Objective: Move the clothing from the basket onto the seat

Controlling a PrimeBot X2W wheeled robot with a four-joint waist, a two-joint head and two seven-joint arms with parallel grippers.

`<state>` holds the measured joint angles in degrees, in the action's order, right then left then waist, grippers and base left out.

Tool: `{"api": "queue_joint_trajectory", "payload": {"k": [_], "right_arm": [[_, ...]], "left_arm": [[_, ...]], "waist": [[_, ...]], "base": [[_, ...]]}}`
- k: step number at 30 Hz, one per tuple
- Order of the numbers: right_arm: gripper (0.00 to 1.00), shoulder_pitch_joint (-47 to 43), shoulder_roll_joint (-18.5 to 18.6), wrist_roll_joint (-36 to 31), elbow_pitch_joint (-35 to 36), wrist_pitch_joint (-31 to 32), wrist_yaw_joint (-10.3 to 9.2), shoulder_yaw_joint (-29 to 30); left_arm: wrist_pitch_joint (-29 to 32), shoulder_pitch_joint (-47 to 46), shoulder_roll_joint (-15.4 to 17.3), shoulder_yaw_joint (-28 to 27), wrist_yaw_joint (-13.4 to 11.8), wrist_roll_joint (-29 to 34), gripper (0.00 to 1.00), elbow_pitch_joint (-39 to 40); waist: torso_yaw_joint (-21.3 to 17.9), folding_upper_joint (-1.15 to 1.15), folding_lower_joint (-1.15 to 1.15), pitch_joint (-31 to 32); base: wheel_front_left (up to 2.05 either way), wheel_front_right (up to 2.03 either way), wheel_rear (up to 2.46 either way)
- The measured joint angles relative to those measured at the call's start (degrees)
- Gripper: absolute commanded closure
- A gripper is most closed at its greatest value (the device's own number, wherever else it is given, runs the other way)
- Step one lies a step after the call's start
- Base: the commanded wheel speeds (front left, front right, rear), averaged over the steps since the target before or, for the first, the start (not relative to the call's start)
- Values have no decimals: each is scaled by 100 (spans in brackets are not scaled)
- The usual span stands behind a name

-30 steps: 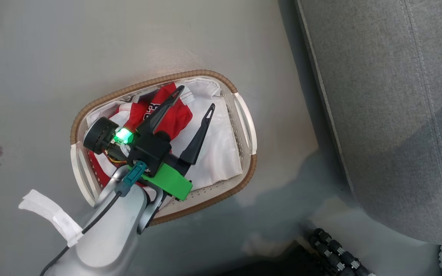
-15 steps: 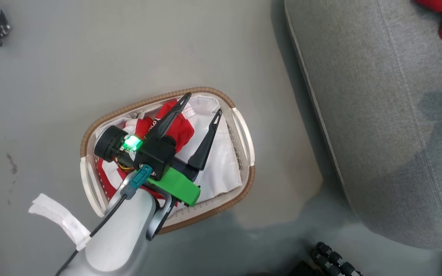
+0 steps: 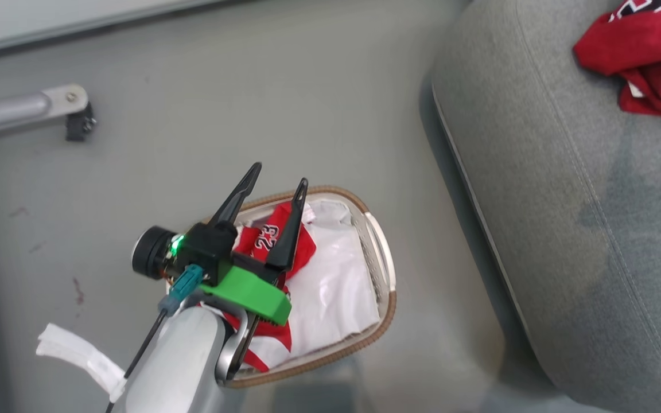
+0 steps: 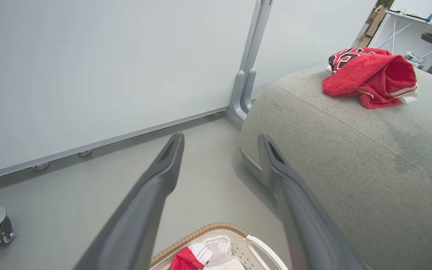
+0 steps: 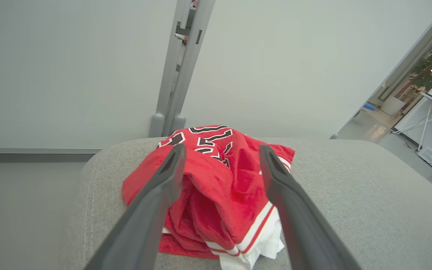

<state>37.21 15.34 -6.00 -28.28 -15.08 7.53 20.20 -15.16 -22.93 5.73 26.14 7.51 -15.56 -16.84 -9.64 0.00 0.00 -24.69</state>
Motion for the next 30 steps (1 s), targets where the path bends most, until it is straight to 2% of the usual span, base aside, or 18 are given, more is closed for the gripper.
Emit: {"api": "queue_joint_trajectory", "payload": {"k": [8,18,21,30], "right_arm": [[0,-294,-237,244,76,0,0,-616],[0,-1001,-967,505,379,0,0,-1189],[0,-1303,-1158,740,454,0,-1,-1291],[0,-2187,-1251,1220,701,0,-1,-1685]], "left_arm": [[0,621,-138,-740,0,-35,0,-26],[0,1333,-259,-1834,-27,120,0,-5],[0,1528,-276,-2034,-27,147,0,-3],[0,1958,-286,-2167,-27,37,0,13]], "waist": [[329,0,0,725],[859,0,0,1354],[977,0,0,1527],[1209,0,0,1947]], "base": [[0,0,0],[0,0,0],[0,0,0],[0,0,0]]}}
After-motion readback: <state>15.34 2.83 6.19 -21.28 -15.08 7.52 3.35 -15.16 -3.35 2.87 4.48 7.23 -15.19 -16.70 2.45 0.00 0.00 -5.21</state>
